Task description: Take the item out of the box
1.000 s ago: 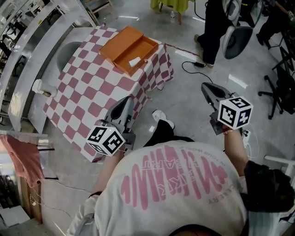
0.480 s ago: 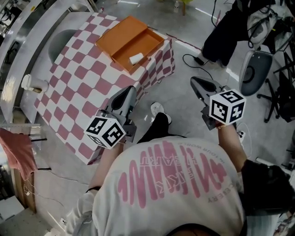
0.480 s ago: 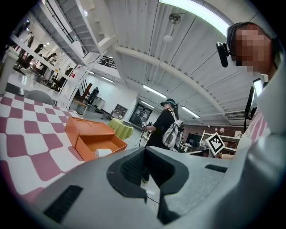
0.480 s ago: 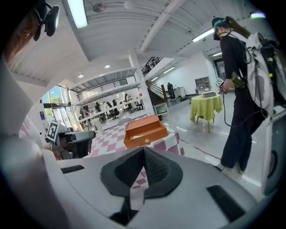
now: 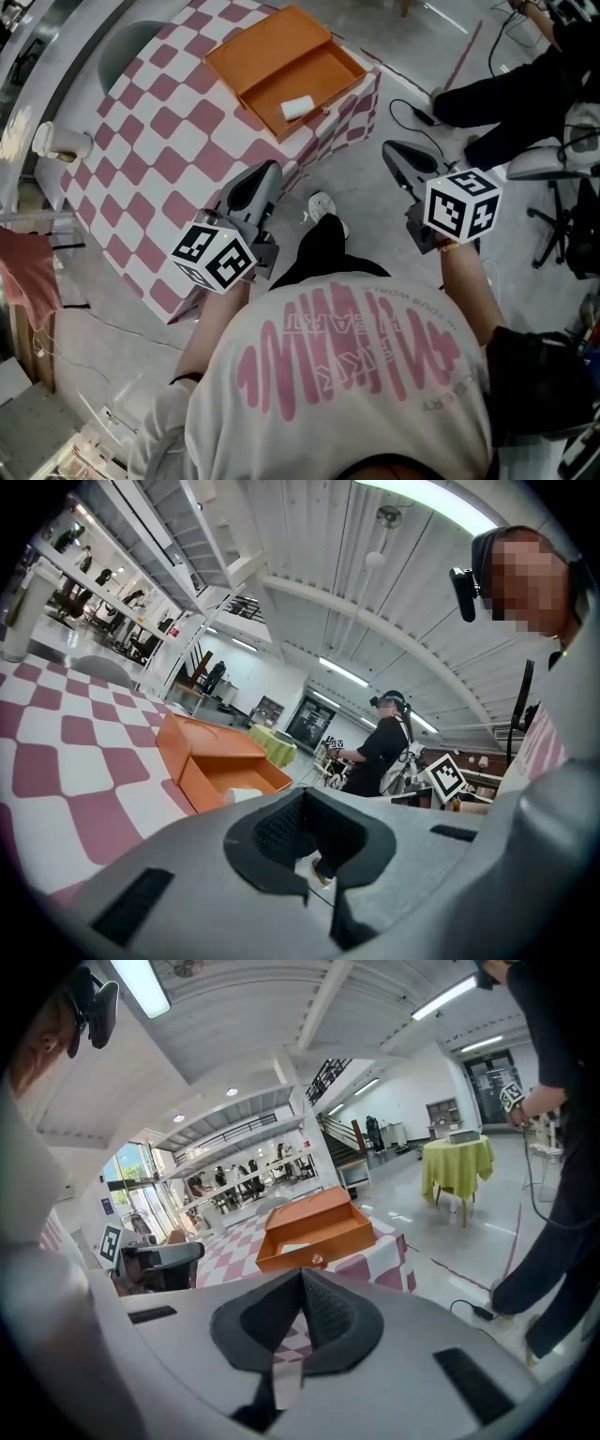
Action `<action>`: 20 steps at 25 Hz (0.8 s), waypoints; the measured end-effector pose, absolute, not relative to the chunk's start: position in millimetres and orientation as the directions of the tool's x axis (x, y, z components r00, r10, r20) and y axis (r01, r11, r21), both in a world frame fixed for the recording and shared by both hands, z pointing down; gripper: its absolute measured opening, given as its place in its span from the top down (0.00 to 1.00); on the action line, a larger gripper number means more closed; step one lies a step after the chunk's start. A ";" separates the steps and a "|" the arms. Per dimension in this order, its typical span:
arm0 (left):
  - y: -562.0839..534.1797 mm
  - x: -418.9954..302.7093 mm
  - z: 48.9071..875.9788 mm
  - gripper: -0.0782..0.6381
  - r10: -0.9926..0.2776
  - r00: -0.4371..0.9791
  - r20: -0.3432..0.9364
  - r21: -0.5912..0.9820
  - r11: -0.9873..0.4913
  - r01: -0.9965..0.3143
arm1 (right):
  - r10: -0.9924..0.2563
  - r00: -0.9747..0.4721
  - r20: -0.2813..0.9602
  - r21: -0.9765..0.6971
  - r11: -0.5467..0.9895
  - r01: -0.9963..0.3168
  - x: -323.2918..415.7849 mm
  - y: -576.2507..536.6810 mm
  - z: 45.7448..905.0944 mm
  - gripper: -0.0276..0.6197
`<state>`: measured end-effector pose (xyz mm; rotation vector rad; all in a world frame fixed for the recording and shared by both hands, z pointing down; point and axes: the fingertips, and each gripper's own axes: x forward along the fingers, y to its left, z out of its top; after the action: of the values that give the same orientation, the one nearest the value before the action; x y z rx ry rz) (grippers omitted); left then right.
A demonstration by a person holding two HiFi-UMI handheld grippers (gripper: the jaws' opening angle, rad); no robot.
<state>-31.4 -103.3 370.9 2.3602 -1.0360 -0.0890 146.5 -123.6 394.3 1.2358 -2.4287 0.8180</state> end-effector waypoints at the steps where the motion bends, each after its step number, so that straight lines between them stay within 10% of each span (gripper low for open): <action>1: -105.7 -33.4 372.7 0.88 -0.703 0.693 0.160 0.514 -0.540 -0.667 | -0.629 -0.601 0.494 -0.359 0.481 -0.799 141.5 -129.2 396.3 0.95; 20: -171.2 -63.2 373.0 0.88 -0.780 0.598 0.183 0.520 -0.440 -0.733 | -0.391 -0.813 0.431 -0.627 0.518 -0.582 45.3 -233.7 391.2 0.95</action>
<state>-63.2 -171.2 373.0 2.2668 -1.1937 -0.1115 45.3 -233.7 391.2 0.8244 -2.5238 1.1758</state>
